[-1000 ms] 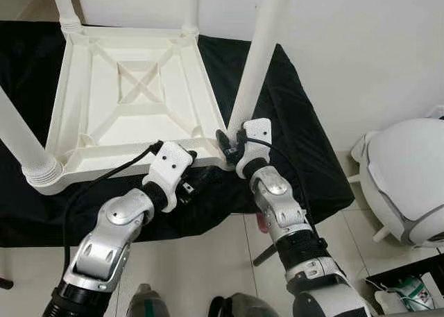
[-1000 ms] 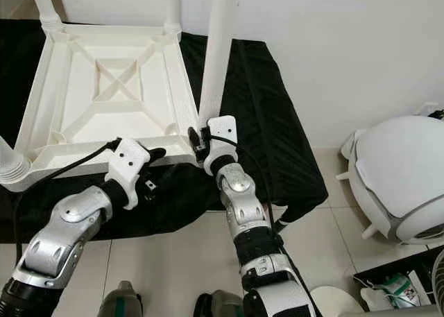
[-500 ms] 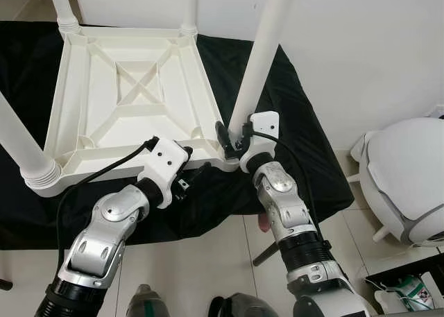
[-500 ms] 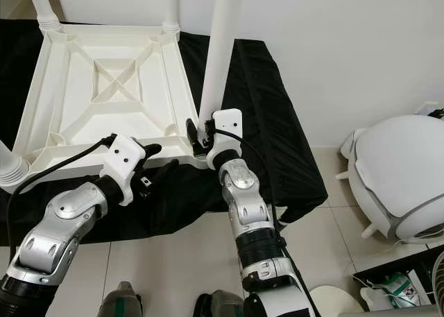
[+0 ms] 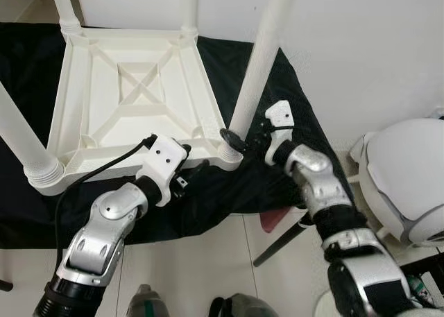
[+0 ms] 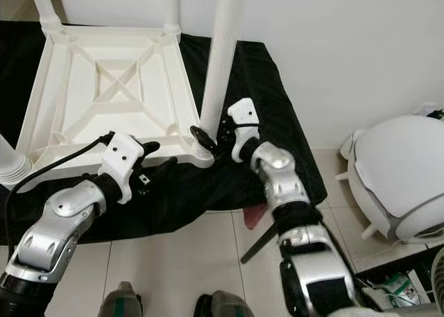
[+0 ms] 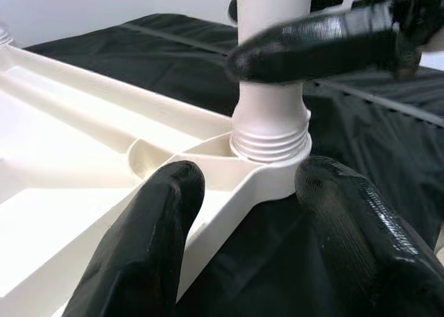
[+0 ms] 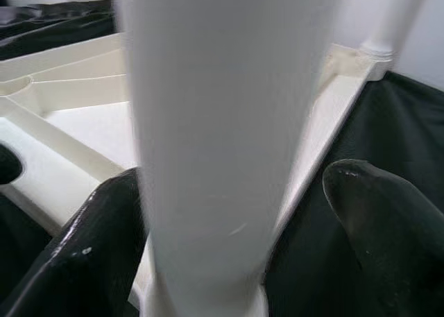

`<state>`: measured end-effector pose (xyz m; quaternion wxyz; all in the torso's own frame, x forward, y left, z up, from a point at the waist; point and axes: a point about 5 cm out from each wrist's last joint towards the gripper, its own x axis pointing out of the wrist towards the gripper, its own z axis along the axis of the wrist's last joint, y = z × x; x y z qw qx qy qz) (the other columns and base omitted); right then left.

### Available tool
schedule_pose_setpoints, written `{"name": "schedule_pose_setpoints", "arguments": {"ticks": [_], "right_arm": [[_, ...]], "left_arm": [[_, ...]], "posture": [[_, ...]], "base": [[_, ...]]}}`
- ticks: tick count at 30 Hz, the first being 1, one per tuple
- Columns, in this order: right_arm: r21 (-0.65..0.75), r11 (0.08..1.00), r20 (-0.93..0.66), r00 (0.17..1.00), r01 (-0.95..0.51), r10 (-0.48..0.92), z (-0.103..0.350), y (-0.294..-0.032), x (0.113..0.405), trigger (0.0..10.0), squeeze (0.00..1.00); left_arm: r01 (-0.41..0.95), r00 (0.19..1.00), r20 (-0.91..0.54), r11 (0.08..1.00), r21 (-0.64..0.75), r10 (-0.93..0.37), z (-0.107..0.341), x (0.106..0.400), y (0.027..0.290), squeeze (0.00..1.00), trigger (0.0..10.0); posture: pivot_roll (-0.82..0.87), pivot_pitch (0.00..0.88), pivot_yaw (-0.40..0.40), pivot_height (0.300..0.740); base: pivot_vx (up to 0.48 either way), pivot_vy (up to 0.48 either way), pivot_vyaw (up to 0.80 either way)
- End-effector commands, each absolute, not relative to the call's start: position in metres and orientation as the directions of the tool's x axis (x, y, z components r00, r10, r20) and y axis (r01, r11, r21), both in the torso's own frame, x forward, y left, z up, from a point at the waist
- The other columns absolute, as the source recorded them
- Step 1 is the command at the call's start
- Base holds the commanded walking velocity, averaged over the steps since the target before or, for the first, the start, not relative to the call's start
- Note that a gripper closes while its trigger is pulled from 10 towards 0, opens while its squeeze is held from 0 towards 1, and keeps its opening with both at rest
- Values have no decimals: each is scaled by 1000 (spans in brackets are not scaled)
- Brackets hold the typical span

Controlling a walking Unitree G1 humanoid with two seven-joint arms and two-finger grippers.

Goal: Building children table

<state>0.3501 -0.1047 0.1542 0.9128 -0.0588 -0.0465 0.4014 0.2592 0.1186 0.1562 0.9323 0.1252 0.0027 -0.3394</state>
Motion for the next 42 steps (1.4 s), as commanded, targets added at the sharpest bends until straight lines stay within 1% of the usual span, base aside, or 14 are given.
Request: {"name": "schedule_pose_setpoints", "arguments": {"ticks": [1, 4, 14, 15, 16, 17, 18, 19, 32, 36, 38, 40, 41, 42], "right_arm": [[-119, 634, 4, 638, -764, 770, 147, -103, 351, 10000, 0], [-109, 599, -43, 606, -793, 795, 141, -99, 353, 10000, 0], [-83, 563, -80, 568, -822, 819, 131, -93, 355, 10000, 0], [-73, 560, -82, 565, -825, 821, 129, -93, 355, 9451, 0], [-73, 560, -82, 565, -825, 821, 129, -93, 355, 9451, 0], [-68, 560, -84, 564, -826, 822, 127, -93, 355, 5412, 0], [-68, 560, -84, 564, -826, 822, 127, -93, 355, 5412, 0], [-64, 563, -85, 567, -824, 819, 125, -93, 355, 0, 0], [19, 617, -84, 613, -787, 785, 111, -96, 352, 0, 0], [101, 663, -68, 660, -742, 748, 105, -91, 348, 0, 0], [95, 693, -47, 692, -715, 721, 107, -88, 346, 0, 0], [95, 693, -47, 692, -715, 721, 107, -88, 346, 0, 0], [79, 726, -25, 727, -683, 687, 110, -87, 344, 0, 0], [79, 726, -25, 727, -683, 687, 110, -87, 344, 0, 0]], "left_arm": [[659, 747, -87, 716, 230, -659, 158, 259, 116, 0, 10000], [656, 749, -85, 718, 232, -657, 159, 259, 117, 0, 10000], [648, 756, -83, 726, 231, -649, 159, 258, 118, 0, 10000], [648, 756, -83, 726, 230, -649, 158, 258, 118, 0, 10000], [648, 756, -83, 726, 230, -649, 158, 258, 118, 0, 10000], [648, 756, -84, 726, 229, -649, 158, 258, 118, 0, 10000], [648, 756, -84, 726, 229, -649, 158, 258, 118, 0, 10000], [650, 755, -84, 724, 230, -651, 158, 258, 117, 0, 10000], [660, 746, -89, 716, 226, -659, 157, 255, 115, 0, 10000], [664, 744, -94, 715, 221, -662, 156, 253, 115, 0, 10000], [665, 743, -96, 714, 219, -663, 155, 251, 114, 0, 10000], [665, 743, -96, 714, 219, -663, 155, 251, 114, 0, 10000], [667, 741, -98, 713, 217, -664, 154, 250, 114, 0, 10000], [667, 741, -98, 713, 217, -664, 154, 250, 114, 0, 10000]], "posture": [[66, 0, -105, 740], [72, 0, -106, 740], [90, 0, -112, 740], [90, 0, -112, 740], [90, 0, -112, 740], [87, 0, -109, 740], [87, 0, -109, 740], [86, 0, -106, 740], [84, 0, -107, 740], [82, 0, -111, 740], [82, 0, -114, 740], [82, 0, -114, 740], [82, 0, -117, 740], [82, 0, -117, 740]], "base": [[0, 0, 0], [0, 0, 0], [0, 0, 0], [0, 0, 0], [0, 0, 0], [0, 0, 0], [0, 0, 0], [0, 0, 0], [0, 0, 0], [0, 0, 0], [0, 0, 0], [0, 0, 0], [0, 0, 0], [0, 0, 0]]}}
